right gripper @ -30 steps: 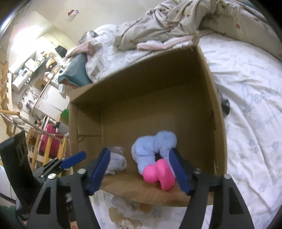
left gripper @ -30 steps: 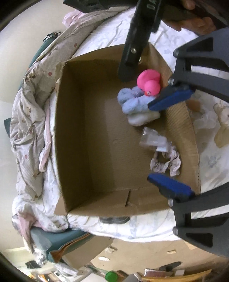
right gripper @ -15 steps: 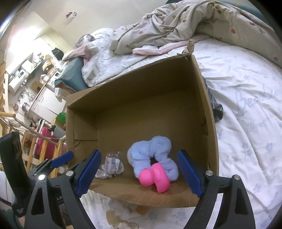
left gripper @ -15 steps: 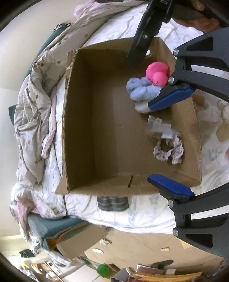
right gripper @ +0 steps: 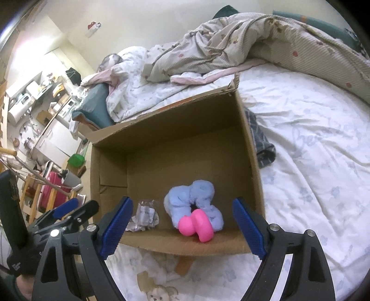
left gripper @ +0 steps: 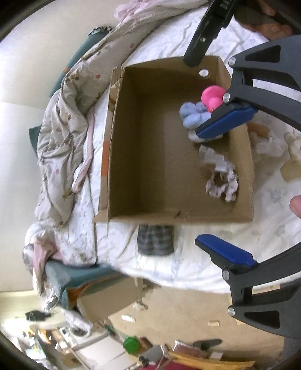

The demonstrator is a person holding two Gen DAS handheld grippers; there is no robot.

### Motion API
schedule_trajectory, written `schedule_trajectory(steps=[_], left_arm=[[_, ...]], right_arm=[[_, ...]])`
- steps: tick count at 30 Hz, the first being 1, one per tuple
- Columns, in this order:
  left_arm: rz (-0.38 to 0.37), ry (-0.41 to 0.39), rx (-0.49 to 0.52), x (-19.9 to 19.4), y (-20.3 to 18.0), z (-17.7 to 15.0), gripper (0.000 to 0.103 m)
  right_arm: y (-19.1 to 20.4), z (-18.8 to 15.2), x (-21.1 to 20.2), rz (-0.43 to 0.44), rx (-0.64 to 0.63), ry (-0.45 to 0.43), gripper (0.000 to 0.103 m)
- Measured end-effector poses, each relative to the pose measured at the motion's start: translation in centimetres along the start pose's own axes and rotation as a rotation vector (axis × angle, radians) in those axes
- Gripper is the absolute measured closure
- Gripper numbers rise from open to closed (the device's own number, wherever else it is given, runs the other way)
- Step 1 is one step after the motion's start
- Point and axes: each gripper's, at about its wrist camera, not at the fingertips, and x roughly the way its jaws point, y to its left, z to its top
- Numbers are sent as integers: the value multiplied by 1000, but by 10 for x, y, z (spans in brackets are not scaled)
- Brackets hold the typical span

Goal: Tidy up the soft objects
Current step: 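Withdraw both open tools from the box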

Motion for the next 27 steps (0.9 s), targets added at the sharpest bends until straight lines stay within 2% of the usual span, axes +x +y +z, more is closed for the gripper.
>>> schedule_trajectory(steps=[6,16,23,27], left_arm=[[11,-11,-14,-17,7,-11,16],[17,29,-57,-32,14,-41,15],[16,55,-68,-33,13,-55,15],[6,97,-86,-28,17,-62,15]], right_arm=[[1,-11,-13,-9,-2,-5,10],[2,-29,-26,-15,7,15,10],[-6,-48,-31,-16,64,46,10],[-11,-61,-29,26,127,85,10]])
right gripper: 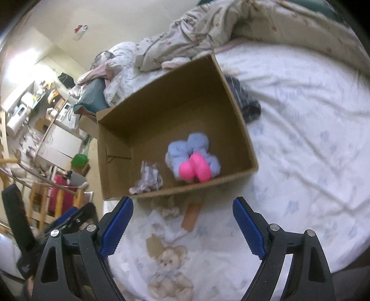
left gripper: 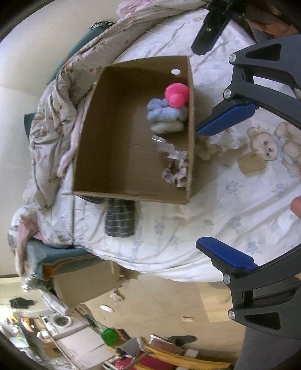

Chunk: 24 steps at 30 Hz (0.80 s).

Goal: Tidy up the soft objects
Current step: 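Withdraw both open tools from the box, then grasp the crumpled white tissue beside the box with the right tool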

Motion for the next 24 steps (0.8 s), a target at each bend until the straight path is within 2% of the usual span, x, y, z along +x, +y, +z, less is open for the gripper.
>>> schedule_trajectory(steps=[4,11,16,19,24], left_arm=[[-2,66,-44,11,12,-10,15],[1,169,-122,35,31,-23,17],[-64,329,-131,73,19,-40,49],[-136,406,-141,92,6,-49,54],[-147,446,-107,110,-13,-57,61]], right_arm=[[7,-11,1,-71,-51,10,10],[-4,-20,16,-70,-35,82,10],[-17,-20,27,-94,10,135,10],[-20,-19,32,-94,27,154,10],[-22,-15,35,-82,38,161,10]])
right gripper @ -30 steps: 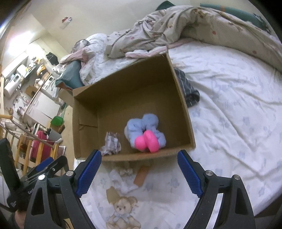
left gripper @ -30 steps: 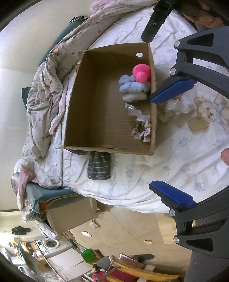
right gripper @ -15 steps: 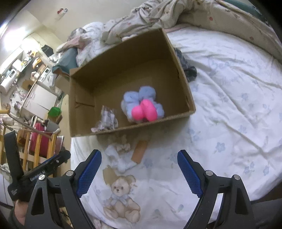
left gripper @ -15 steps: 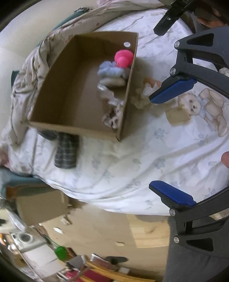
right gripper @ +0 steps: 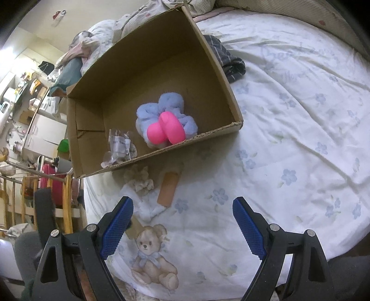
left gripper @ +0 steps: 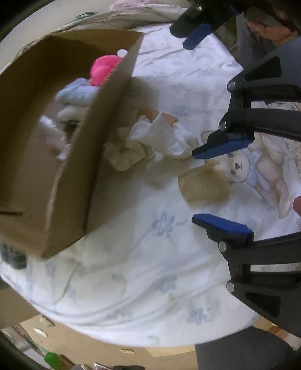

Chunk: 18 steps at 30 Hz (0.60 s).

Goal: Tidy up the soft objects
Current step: 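Grasp the crumpled white tissue beside the box with the right tool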

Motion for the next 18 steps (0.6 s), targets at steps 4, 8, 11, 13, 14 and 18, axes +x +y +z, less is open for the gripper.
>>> schedule_trajectory(steps=[4,8,11,13,14,18], left_arm=[[37,22,25,12,-7,0,79],[88,20,82,11,-17,-2,96],[82,2,73,1,-15,-2,97],[73,-7,61,-9,-11,-3,97],[68,-19,57,-16,-10,-3,97],[59,-54,62,-42,-6,-7,97]], right_arm=[[-2,2,4,3,9,12,10],[-1,2,8,-6,6,25,10],[2,2,11,-12,-6,32,10],[5,3,13,-3,-12,34,10],[8,2,14,2,-17,35,10],[19,1,24,54,-34,61,10]])
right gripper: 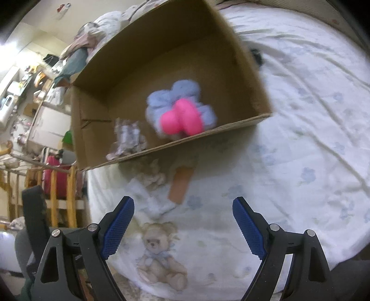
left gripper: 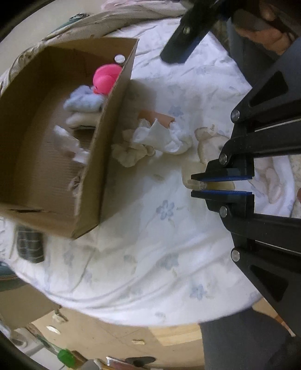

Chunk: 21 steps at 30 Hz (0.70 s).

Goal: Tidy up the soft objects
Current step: 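Grasp the crumpled white tissue beside the box with the right tool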

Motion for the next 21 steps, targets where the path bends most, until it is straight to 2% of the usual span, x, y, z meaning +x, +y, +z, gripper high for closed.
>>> schedule_trajectory(steps=[2,4,12,15,17,18,20,21], left_arm=[[-5,-2,9,-6,1,-3,97],[19,-28,9,-16,5,-4,97],[50,-82,6,-37,27,-5,97],[60,-85,10,-39,30,-5,97],[69,-87,12,-31,23,-3,97],[72,-88,13,-28,20,-2,97],[78,-88,13,-27,20,-1,97],[79,-89,12,-25,19,0,97]], right_arm=[[7,-1,10,72,8,42,17],[12,-2,23,121,29,90,19],[31,-1,77,89,29,188,20],[28,-1,94,91,77,203,29],[27,-1,100,75,84,194,46],[27,-1,103,60,81,193,51],[25,-1,102,33,62,189,68],[25,-2,100,35,58,187,70]])
